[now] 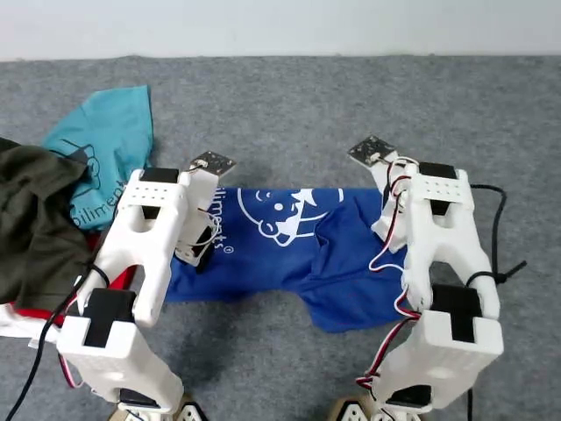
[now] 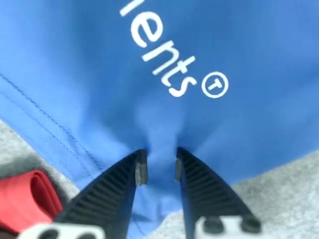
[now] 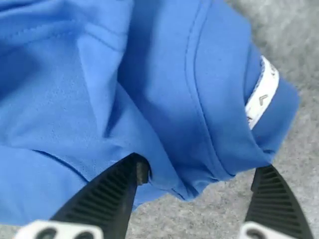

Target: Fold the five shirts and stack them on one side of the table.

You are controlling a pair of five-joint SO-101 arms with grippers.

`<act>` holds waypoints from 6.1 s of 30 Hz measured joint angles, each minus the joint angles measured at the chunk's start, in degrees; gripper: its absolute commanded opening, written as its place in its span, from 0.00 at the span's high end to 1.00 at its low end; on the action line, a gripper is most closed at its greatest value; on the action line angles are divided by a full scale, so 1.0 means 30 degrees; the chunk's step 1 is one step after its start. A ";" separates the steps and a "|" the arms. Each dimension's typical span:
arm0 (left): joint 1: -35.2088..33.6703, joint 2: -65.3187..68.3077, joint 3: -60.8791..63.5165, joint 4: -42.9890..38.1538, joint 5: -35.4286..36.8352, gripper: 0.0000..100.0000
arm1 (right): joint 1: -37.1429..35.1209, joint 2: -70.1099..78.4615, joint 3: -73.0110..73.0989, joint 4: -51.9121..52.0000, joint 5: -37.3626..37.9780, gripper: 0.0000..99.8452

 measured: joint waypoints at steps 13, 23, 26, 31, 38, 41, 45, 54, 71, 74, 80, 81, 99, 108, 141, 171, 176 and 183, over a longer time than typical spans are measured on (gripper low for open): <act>0.0000 0.0000 0.0000 0.0000 0.0000 0.89 | 0.1553 0.0176 0.0000 0.1582 0.1260 0.86; 0.0000 0.0000 0.0000 0.0000 0.0000 0.89 | 0.1553 0.0176 -0.0322 0.3370 0.1260 0.86; 0.0000 0.0000 0.0000 0.0000 0.0000 0.89 | 0.1553 0.0176 -0.1289 0.4308 0.1260 0.86; 0.0000 0.0000 0.0000 0.0000 0.0000 0.89 | 0.1553 0.0176 -0.2344 0.5832 0.1260 0.92; 0.0000 0.0000 0.0000 0.0000 0.0000 0.89 | 0.1758 0.0176 -0.2374 0.5861 0.1319 0.88; 0.0000 0.0000 0.0000 0.0000 0.0000 0.89 | 0.1143 0.0176 -0.2374 0.5333 0.0879 0.76; 0.0000 0.0000 0.0000 0.0000 0.0000 0.89 | -0.0147 0.0176 -0.2374 0.4454 -0.0029 0.75; 0.0000 0.0000 0.0000 0.0000 0.0000 0.89 | -0.1289 0.0176 -0.2374 0.2198 -0.0234 0.80; 0.0000 0.0000 0.0000 0.0000 0.0000 0.89 | -0.1289 0.2989 -0.2579 0.1875 -0.0264 0.97; 0.0000 0.0000 0.0000 0.0000 0.0000 0.89 | -0.1289 0.2989 -0.2579 0.2110 -0.0264 0.99; 0.0000 0.0000 0.0000 0.0000 0.0000 0.89 | -0.1260 0.2989 -0.2579 0.3341 -0.0264 0.99; 0.0000 0.0000 0.0000 0.0000 0.0000 0.89 | -0.1172 0.2813 -0.2579 0.3546 -0.0234 0.99; 0.0000 0.0000 0.0000 0.0000 0.0000 0.89 | 0.0234 0.1729 -0.2579 0.6828 0.0557 0.80; 0.0000 0.0000 0.0000 0.0000 0.0000 0.89 | -0.1143 -0.0762 -0.2549 0.6095 -0.0293 0.77; 0.0029 0.0000 0.0205 0.0000 0.0000 0.89 | 0.1377 0.5568 -0.4747 -0.1260 -0.4366 0.96; 0.0117 0.0000 0.0381 -0.0029 0.0000 0.89 | 0.1289 0.7062 -0.8293 -0.3751 -0.4132 0.79; 0.0117 0.0000 0.0381 -0.0029 0.0000 0.89 | 0.1289 0.6769 -0.8498 -0.0908 -0.4161 0.73; 0.0088 0.0000 0.0381 -0.0029 0.0000 0.89 | 0.1319 0.2755 -0.9788 0.3956 -0.4132 0.77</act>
